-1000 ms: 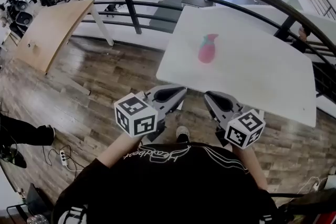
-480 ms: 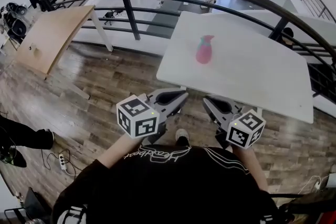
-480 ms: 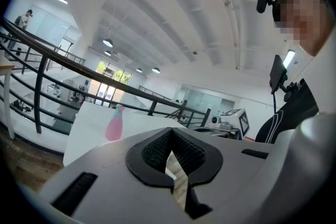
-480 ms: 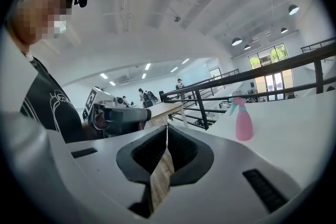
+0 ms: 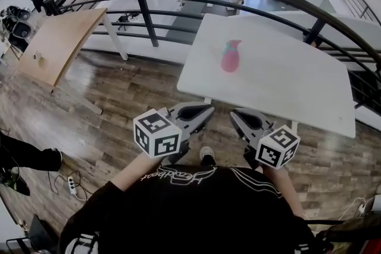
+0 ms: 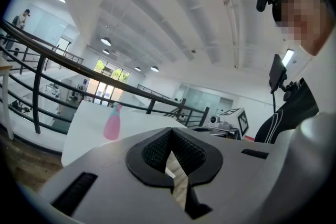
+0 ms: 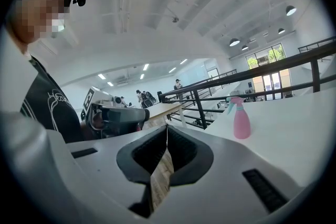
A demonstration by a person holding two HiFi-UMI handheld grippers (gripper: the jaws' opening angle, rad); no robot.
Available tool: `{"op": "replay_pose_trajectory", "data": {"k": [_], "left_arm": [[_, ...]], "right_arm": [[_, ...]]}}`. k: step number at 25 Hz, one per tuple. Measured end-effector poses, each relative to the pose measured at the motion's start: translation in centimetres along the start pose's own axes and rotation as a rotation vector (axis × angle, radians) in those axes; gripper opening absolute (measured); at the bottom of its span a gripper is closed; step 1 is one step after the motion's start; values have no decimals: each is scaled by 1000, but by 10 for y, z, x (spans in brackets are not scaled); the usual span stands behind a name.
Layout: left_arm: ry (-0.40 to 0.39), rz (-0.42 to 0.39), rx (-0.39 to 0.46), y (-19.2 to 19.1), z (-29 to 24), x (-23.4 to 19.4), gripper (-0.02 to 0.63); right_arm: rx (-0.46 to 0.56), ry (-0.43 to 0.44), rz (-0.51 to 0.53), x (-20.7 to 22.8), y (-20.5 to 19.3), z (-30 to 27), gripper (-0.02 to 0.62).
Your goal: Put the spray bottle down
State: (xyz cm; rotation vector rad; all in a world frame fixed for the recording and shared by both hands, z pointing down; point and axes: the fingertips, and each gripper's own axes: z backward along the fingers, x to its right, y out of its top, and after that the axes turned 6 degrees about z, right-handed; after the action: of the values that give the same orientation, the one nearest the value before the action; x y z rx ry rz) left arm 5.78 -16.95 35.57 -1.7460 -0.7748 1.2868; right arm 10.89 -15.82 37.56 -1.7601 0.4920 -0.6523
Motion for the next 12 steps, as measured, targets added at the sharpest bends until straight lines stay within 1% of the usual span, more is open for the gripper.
{"op": "replay_pose_trajectory", "data": {"k": [12], "left_arm": [[-3, 12, 0, -7, 4, 3, 3]], "right_arm": [[-1, -13, 3, -4, -4, 4, 17]]}}
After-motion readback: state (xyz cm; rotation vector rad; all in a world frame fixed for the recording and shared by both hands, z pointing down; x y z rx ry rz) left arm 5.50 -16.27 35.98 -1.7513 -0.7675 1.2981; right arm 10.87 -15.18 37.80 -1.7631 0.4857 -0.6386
